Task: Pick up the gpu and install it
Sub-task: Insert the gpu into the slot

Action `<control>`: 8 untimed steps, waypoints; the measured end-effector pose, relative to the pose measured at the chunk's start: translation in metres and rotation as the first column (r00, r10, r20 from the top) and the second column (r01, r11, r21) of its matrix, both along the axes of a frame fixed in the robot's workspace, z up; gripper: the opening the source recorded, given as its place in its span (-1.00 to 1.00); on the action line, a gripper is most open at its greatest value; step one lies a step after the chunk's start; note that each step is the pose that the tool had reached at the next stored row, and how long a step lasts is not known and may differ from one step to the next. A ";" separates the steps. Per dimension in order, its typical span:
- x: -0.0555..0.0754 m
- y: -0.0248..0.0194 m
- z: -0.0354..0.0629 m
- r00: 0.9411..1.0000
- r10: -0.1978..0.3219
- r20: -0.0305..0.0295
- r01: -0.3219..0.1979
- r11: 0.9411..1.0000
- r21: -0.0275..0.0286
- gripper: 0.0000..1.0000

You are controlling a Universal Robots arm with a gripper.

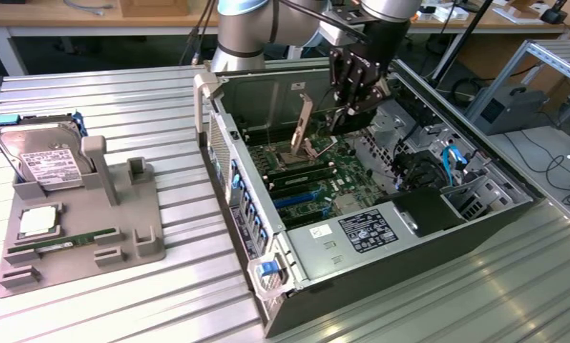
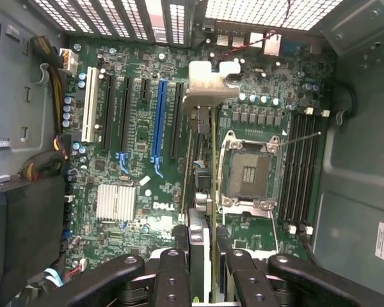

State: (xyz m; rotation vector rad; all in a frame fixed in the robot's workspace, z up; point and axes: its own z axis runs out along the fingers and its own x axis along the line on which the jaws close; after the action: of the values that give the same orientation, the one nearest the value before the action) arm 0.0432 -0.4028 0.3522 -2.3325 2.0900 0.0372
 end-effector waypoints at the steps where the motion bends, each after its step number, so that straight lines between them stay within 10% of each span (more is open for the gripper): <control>1: 0.000 -0.0008 -0.0001 1.000 0.000 0.000 0.000 1.000 0.000 -0.47; 8: -0.001 -0.0074 -0.0005 1.000 0.000 0.000 0.000 1.000 0.000 -0.47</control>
State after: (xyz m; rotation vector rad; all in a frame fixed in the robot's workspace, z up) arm 0.0419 -0.4103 0.3517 -2.3326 2.0900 0.0372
